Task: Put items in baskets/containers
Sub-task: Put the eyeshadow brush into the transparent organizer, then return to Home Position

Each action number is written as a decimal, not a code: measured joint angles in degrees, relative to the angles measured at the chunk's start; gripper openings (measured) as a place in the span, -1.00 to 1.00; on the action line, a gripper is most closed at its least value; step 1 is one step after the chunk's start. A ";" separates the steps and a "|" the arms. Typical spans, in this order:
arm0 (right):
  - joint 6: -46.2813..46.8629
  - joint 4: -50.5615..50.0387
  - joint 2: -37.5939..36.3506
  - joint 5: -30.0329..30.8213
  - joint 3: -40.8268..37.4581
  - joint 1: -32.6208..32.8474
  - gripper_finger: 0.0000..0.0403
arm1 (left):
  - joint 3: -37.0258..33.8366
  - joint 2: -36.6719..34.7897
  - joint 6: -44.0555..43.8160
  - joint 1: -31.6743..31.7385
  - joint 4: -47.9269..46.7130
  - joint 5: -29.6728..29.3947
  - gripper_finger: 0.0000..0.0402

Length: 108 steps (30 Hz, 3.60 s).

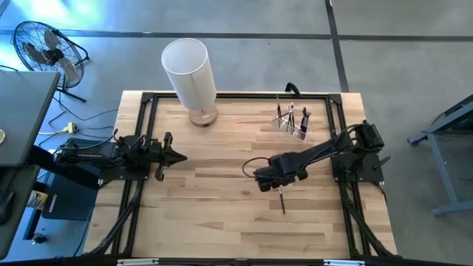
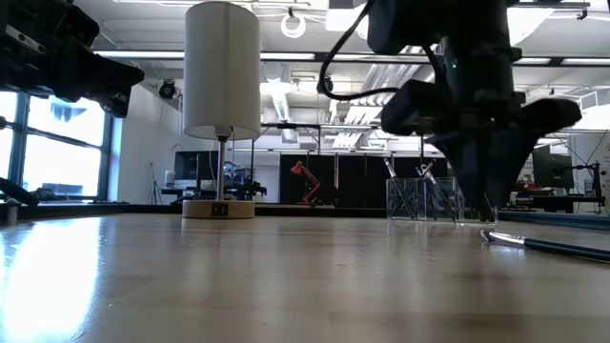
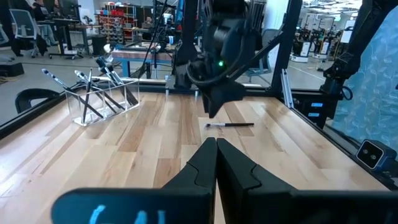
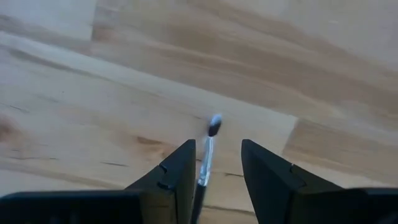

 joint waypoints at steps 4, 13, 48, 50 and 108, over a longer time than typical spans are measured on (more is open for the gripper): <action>0.00 5.34 -0.02 -0.16 -2.65 0.12 -0.39 | 0.00 0.00 -0.01 0.00 0.00 0.00 -1.00; 0.82 11.44 -0.07 0.03 -8.22 0.07 -0.39 | -0.02 0.00 -0.01 0.00 0.00 0.02 -1.00; -36.34 54.69 -36.92 27.88 -29.37 -18.63 -1.00 | -0.04 0.02 -0.01 0.00 -0.02 -0.90 -1.00; -41.97 66.51 -38.31 24.17 -34.17 -24.17 -1.00 | -0.04 0.02 -0.03 0.00 -0.02 -0.90 -1.00; -89.35 81.02 -30.85 -18.34 -30.16 -53.87 -0.54 | -0.04 0.02 -0.03 0.00 -0.02 -0.96 -1.00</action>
